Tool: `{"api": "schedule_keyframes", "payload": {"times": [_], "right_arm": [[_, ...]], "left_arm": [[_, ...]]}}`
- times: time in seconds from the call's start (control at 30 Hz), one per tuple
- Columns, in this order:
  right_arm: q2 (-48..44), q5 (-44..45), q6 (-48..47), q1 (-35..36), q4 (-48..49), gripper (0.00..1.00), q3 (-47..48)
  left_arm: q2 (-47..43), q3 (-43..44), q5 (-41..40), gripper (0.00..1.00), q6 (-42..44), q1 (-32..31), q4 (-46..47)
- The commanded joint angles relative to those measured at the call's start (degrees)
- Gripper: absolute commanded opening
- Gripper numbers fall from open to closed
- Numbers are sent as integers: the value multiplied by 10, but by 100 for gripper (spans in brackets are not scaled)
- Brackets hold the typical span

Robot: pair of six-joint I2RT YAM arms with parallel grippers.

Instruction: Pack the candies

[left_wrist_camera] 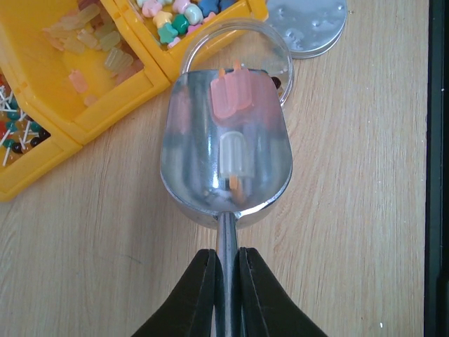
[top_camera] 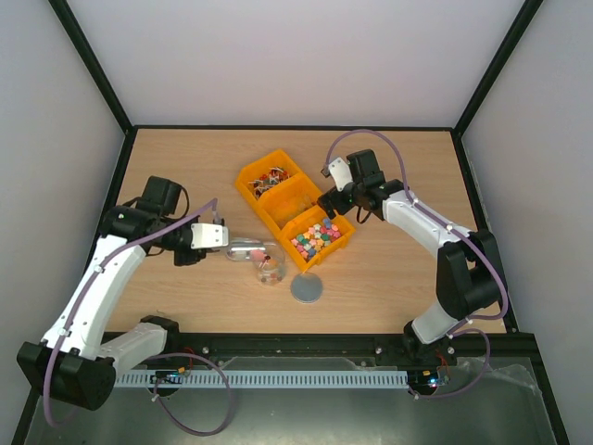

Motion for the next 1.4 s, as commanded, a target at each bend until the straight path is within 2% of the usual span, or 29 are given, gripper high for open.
{"api": "schedule_keyframes", "payload": {"times": [0.0,0.6,0.7,0.87,1.0,1.2,1.37], "right_arm": [[-11,-5,-1,4,-2,99,-3],[-5,-12,0,4,-7,99,-3],[-2,-13,-9,4,-16,99,-3],[4,-15,-28,4,-40,100,-7],[8,-18,-34,3,-60,96,-6],[22,-17,-44,2,-82,83,-10],[32,-27,-38,2,-85,76,-9]], "left_arm": [[8,16,-25,2,-21,-14,-9],[18,40,-69,2,-25,-35,-23],[23,56,-67,2,-53,-35,-12],[94,120,-99,2,-180,-36,29],[185,193,-120,2,-247,-36,9],[306,297,-131,2,-298,-49,-35],[360,323,-167,2,-321,-89,-31]]}}
